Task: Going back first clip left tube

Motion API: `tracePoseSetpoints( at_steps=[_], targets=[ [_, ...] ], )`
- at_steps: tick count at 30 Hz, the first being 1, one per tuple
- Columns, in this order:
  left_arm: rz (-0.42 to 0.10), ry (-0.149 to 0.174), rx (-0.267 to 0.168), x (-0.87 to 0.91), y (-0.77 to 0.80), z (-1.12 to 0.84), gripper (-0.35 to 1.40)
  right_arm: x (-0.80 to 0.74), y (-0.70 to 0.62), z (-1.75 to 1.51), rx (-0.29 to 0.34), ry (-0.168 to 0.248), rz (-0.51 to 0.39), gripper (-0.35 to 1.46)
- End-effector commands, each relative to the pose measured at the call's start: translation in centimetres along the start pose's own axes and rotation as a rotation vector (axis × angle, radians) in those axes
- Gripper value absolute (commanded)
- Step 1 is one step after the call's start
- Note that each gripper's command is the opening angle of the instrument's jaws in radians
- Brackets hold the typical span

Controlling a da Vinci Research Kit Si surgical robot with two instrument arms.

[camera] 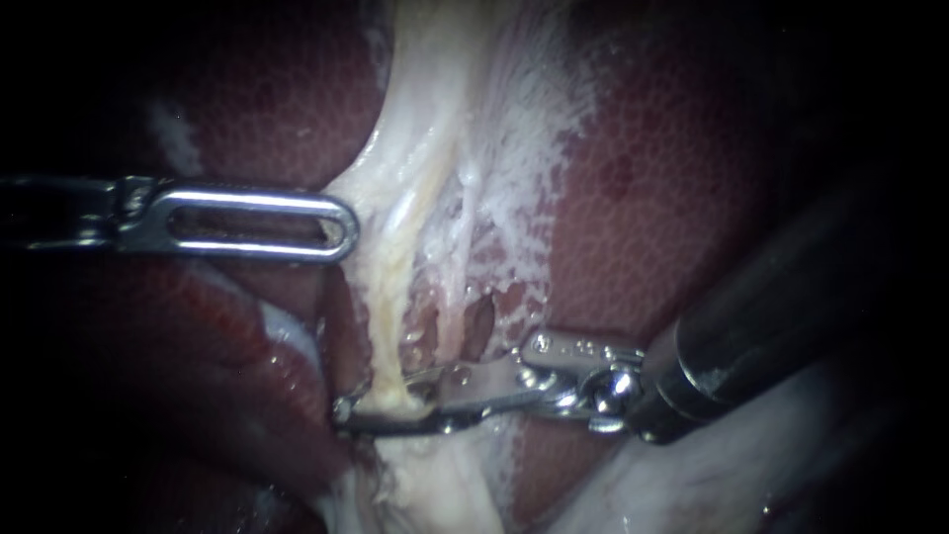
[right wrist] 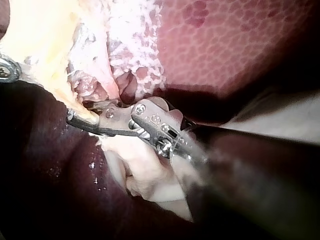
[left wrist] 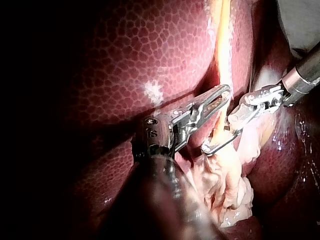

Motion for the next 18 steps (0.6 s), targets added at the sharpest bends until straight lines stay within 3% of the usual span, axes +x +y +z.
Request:
tracePoseSetpoints(
  at_steps=[1,11,13,18],
  targets=[
    [0.0,-0.001,-0.002,0.0,0.0,0.0,-0.35,0.0,0.0,0.0,-0.001,0.001,-0.001,-0.35],
    [0.0,-0.001,-0.002,0.0,0.0,0.0,-0.35,-0.01,-0.01,0.02,0.002,-0.001,-0.001,-0.35],
    [0.0,-0.001,-0.002,0.0,0.0,0.0,-0.35,-0.01,-0.01,0.02,0.002,-0.001,-0.001,-0.04],
    [0.0,-0.001,-0.002,0.0,0.0,0.0,-0.35,0.02,-0.01,0.06,0.005,0.008,-0.024,0.39]
  ],
)
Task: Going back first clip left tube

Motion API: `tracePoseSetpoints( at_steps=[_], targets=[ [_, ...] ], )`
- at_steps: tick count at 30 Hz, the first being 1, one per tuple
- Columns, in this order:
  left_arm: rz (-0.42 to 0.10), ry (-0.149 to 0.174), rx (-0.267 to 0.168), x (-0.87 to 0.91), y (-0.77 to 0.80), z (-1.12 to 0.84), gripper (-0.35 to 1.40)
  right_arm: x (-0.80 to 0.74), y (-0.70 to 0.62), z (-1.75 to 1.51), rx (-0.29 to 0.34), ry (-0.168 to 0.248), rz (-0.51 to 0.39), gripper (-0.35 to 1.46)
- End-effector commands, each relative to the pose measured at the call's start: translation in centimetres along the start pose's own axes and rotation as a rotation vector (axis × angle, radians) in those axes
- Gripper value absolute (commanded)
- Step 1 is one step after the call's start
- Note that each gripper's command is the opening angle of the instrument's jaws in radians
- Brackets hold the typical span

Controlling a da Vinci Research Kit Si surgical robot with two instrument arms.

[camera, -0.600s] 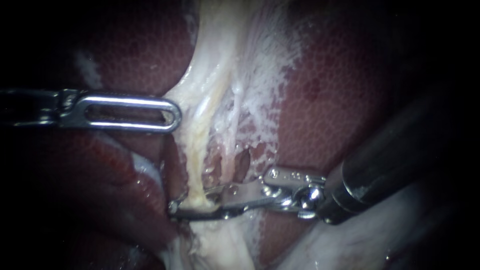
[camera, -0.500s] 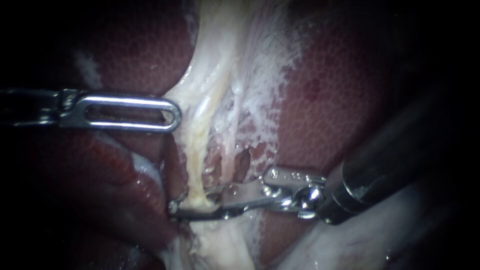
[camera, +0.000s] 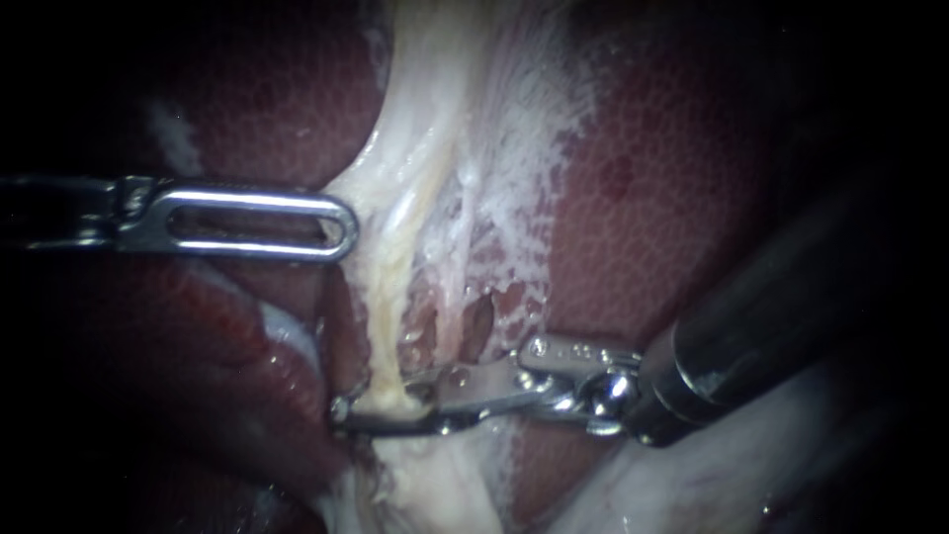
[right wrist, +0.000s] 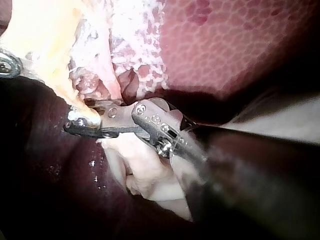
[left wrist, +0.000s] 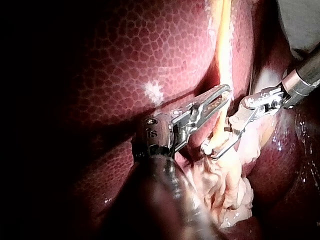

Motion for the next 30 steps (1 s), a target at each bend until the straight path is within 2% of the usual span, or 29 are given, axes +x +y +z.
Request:
tracePoseSetpoints(
  at_steps=[1,3,9,19,23,30],
  targets=[
    [0.0,0.0,0.0,0.0,0.0,0.0,-0.35,0.01,0.01,0.02,0.001,0.007,-0.018,0.46],
    [0.0,0.0,0.0,0.0,0.0,0.0,-0.35,0.02,0.01,0.04,0.005,0.016,-0.041,0.5],
    [0.0,0.0,0.0,0.0,0.0,0.0,-0.35,0.05,0.02,0.08,0.019,0.044,-0.188,0.57],
    [0.0,0.0,0.0,0.0,0.0,0.0,-0.35,0.05,0.01,0.06,0.032,0.047,-0.453,0.58],
    [0.0,0.0,0.0,0.0,0.0,0.0,-0.35,0.07,0.01,0.04,0.035,0.048,-0.499,0.58],
    [0.0,0.0,0.0,0.0,0.0,0.0,-0.35,0.11,-0.01,-0.08,0.04,0.049,-0.495,0.57]
  ],
)
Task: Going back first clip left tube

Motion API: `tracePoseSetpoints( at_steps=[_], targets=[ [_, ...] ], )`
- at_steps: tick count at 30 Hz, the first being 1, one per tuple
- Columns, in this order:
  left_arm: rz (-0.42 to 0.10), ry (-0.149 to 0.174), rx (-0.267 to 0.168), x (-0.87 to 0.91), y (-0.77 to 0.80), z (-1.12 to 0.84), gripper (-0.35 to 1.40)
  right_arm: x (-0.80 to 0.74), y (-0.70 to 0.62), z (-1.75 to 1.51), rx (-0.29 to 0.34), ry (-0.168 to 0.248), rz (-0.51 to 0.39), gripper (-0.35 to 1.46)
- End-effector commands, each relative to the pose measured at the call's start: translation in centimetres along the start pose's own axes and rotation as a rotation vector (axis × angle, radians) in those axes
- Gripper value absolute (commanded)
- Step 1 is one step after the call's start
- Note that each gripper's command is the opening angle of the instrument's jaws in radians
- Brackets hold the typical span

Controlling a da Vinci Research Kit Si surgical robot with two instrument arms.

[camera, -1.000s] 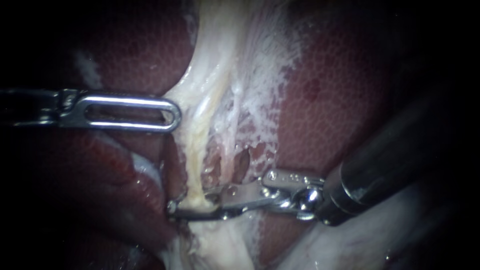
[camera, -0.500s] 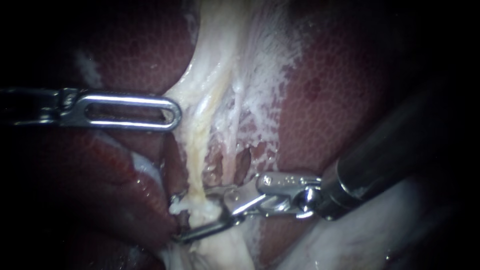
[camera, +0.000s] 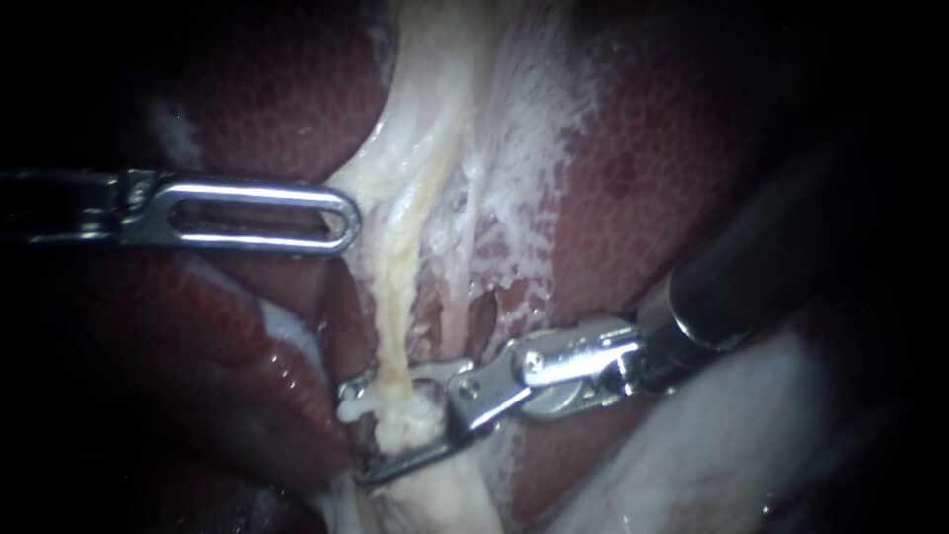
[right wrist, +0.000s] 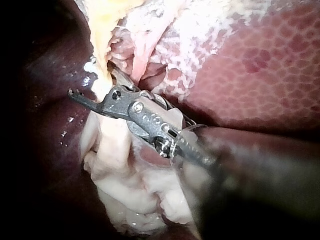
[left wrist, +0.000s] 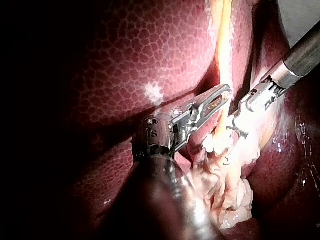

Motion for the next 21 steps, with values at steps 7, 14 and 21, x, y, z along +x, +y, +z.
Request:
tracePoseSetpoints(
  at_steps=[7,14,21],
  targets=[
    [0.001,0.0,0.0,0.01,0.0,0.0,-0.35,0.02,-0.05,-0.07,-0.007,0.008,0.183,0.57],
    [0.001,0.0,0.0,0.01,0.0,0.0,-0.35,0.02,-0.07,-0.08,-0.012,0.031,0.284,0.58],
    [0.001,0.0,0.0,0.01,0.0,0.0,-0.35,0.04,-0.04,-0.18,-0.012,0.032,0.287,0.58]
  ],
)
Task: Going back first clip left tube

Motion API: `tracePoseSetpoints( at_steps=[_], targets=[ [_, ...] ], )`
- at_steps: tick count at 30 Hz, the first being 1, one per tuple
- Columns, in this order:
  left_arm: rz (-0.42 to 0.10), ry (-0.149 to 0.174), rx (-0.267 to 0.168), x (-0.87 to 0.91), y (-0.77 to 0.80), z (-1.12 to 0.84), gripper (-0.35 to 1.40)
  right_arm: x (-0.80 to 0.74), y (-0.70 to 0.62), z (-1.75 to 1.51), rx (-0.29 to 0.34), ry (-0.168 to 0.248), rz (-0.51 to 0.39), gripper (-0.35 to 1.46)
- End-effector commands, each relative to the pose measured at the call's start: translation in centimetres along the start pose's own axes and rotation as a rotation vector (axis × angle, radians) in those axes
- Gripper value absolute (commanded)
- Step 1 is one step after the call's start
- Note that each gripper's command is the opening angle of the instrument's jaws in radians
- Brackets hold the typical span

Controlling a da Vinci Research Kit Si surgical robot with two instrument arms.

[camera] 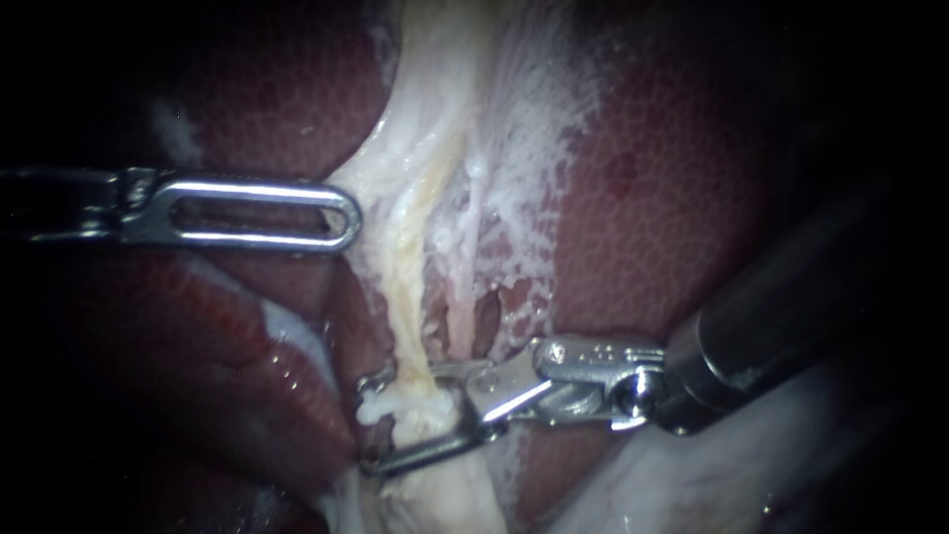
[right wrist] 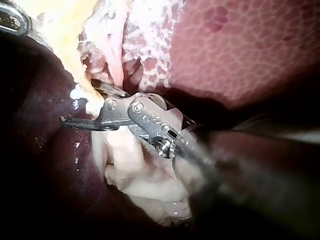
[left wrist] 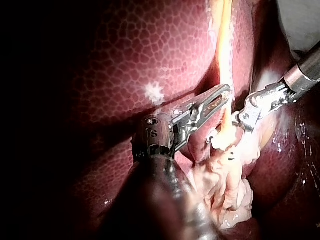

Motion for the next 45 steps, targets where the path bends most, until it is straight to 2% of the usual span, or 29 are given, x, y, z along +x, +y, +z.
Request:
tracePoseSetpoints(
  at_steps=[1,13,26,36,40,45],
  targets=[
    [0.0,0.0,0.0,0.0,0.0,0.0,-0.35,0.01,0.0,-0.04,-0.006,0.002,0.001,0.58],
    [0.0,0.0,0.0,0.0,0.0,0.0,-0.35,0.22,-0.02,-0.63,-0.057,0.018,0.016,0.6],
    [0.0,0.0,0.001,0.0,0.02,0.0,-0.35,0.27,-0.18,-1.41,-0.076,0.021,-0.032,0.6],
    [0.001,0.0,0.0,0.02,0.03,0.01,-0.35,0.68,-0.24,-1.88,-0.095,0.043,-0.149,0.6],
    [0.002,0.0,0.0,0.03,0.04,0.01,-0.35,0.78,-0.28,-2.0,-0.106,0.042,-0.184,0.6],
    [0.003,0.0,0.0,0.04,0.05,0.02,-0.35,0.81,-0.29,-2.1,-0.109,0.04,-0.201,0.6]
  ],
)
